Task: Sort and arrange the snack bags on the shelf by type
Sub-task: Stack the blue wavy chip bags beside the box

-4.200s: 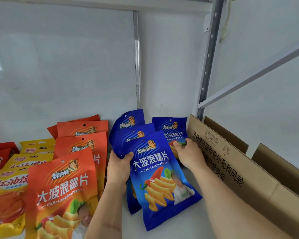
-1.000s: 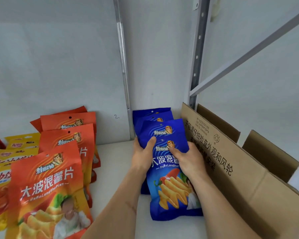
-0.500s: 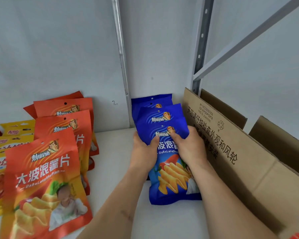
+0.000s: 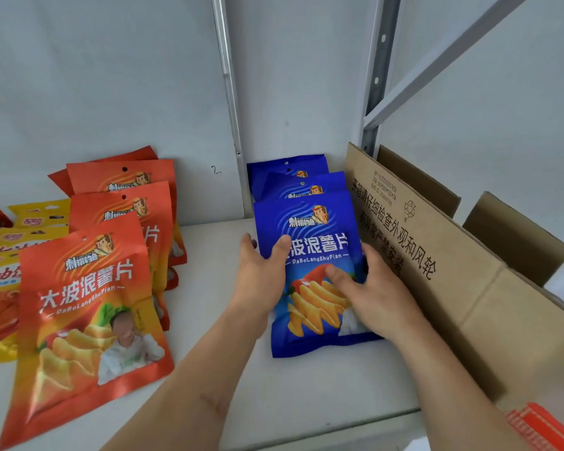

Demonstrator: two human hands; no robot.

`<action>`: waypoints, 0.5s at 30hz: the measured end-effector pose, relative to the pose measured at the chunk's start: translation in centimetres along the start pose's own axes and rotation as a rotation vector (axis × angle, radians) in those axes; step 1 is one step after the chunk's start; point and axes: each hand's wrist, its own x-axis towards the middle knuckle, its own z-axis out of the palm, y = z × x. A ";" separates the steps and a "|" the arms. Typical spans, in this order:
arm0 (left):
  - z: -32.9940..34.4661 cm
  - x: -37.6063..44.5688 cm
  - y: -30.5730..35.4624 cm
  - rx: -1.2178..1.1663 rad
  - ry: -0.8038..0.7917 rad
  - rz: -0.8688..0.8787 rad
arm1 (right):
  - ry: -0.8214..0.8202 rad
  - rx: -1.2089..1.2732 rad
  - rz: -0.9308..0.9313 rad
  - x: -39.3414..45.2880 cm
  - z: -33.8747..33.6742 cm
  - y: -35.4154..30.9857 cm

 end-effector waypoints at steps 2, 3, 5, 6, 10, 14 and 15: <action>0.4 -1.3 -0.6 0.012 -0.001 -0.034 | 0.014 -0.003 -0.023 0.0 0.5 0.4; 0.7 -1.7 -0.7 0.024 0.004 -0.038 | 0.031 -0.009 -0.021 0.1 0.7 0.5; 1.1 -1.9 -0.7 0.061 0.013 -0.046 | 0.077 -0.035 -0.012 0.6 1.1 0.8; 1.3 -1.9 -0.7 0.085 0.017 -0.044 | 0.093 -0.062 -0.006 0.8 1.2 0.9; 1.8 -1.7 -1.1 0.144 0.048 0.021 | 0.127 -0.156 -0.002 1.2 1.6 1.3; 2.0 -2.1 -0.9 0.173 0.066 0.033 | 0.120 -0.164 0.005 1.2 1.5 1.4; 1.9 -2.2 -0.7 0.174 0.063 0.024 | 0.119 -0.167 0.010 1.0 1.4 1.3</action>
